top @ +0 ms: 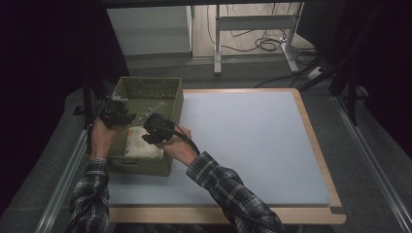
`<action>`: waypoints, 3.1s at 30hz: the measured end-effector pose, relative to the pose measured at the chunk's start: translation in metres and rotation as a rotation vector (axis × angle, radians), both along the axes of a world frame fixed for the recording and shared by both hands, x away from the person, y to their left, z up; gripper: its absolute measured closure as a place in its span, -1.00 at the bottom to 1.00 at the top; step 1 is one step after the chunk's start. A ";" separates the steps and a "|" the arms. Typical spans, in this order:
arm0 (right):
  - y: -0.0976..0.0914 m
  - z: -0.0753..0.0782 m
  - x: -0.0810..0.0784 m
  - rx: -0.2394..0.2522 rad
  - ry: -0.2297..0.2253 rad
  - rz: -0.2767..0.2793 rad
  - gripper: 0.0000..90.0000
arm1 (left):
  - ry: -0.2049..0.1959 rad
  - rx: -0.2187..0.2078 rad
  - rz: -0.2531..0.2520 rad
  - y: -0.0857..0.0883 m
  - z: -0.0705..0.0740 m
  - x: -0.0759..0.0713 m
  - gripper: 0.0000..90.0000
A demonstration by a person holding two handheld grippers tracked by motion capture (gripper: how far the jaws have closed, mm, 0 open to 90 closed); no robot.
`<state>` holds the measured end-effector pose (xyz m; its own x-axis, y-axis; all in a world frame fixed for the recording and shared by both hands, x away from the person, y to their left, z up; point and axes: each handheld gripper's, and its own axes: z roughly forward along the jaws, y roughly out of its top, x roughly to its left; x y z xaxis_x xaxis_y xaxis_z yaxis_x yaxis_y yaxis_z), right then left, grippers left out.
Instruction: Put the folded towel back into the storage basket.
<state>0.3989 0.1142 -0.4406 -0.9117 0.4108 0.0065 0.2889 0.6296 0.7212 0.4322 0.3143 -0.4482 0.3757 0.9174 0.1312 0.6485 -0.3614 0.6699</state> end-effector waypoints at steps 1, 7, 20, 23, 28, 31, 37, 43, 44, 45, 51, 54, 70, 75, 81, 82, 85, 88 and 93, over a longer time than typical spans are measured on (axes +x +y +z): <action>0.000 0.000 0.000 0.000 0.000 0.000 0.51 | 0.000 0.000 0.000 0.000 0.000 0.000 0.26; -0.011 0.006 0.003 0.022 -0.003 -0.006 0.38 | -0.014 -0.015 0.020 -0.001 0.003 -0.002 0.05; -0.038 0.013 0.003 0.062 -0.015 -0.006 -0.12 | -0.009 -0.130 0.031 -0.003 0.006 -0.001 -0.44; -0.046 0.014 0.004 0.070 -0.014 -0.013 -0.21 | -0.009 -0.159 0.036 -0.004 0.006 0.000 -0.53; -0.059 0.014 0.005 0.075 -0.007 -0.017 -0.33 | 0.009 -0.215 0.023 -0.007 0.007 0.003 -0.64; -0.066 0.013 0.005 0.079 -0.005 -0.013 -0.38 | 0.021 -0.236 0.020 -0.010 0.006 0.005 -0.71; -0.083 0.013 0.002 0.091 -0.019 -0.012 -0.52 | 0.048 -0.259 -0.002 -0.019 0.006 0.009 -0.80; -0.102 0.011 -0.001 0.104 -0.015 -0.015 -0.67 | 0.049 -0.269 -0.024 -0.030 0.008 0.010 -0.89; -0.105 0.011 -0.002 0.104 -0.016 -0.013 -0.69 | 0.051 -0.268 -0.028 -0.032 0.009 0.010 -0.89; -0.109 0.010 -0.002 0.102 -0.013 -0.015 -0.71 | 0.051 -0.268 -0.034 -0.034 0.010 0.011 -0.91; -0.135 0.001 -0.002 0.085 0.000 -0.028 -0.78 | 0.045 -0.268 -0.059 -0.050 0.015 0.012 -0.93; -0.145 -0.004 0.000 0.079 0.005 -0.039 -0.80 | 0.045 -0.260 -0.072 -0.057 0.017 0.013 -0.93; -0.211 -0.032 0.001 0.048 0.022 -0.115 -0.88 | 0.026 -0.209 -0.135 -0.099 0.023 0.016 -0.95; -0.234 -0.040 0.000 0.035 0.020 -0.143 -0.88 | 0.027 -0.202 -0.163 -0.114 0.025 0.016 -0.95; -0.258 -0.048 -0.004 0.010 0.020 -0.174 -0.88 | 0.030 -0.198 -0.196 -0.130 0.028 0.017 -0.96; -0.263 -0.049 -0.005 0.003 0.014 -0.178 -0.88 | 0.031 -0.198 -0.202 -0.134 0.029 0.017 -0.96; -0.278 -0.051 -0.009 -0.004 0.010 -0.194 -0.88 | 0.037 -0.194 -0.218 -0.143 0.030 0.016 -0.96; -0.293 -0.052 -0.012 0.003 0.012 -0.216 -0.88 | 0.041 -0.189 -0.230 -0.154 0.031 0.016 -0.96; -0.321 -0.056 -0.017 0.005 0.021 -0.259 -0.88 | 0.040 -0.172 -0.251 -0.172 0.034 0.016 -0.96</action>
<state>0.3820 -0.2071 -0.4967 -0.7760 0.6302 0.0266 0.4545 0.5294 0.7164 0.4482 0.1418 -0.4144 0.5954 0.8025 -0.0377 0.5804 -0.3972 0.7108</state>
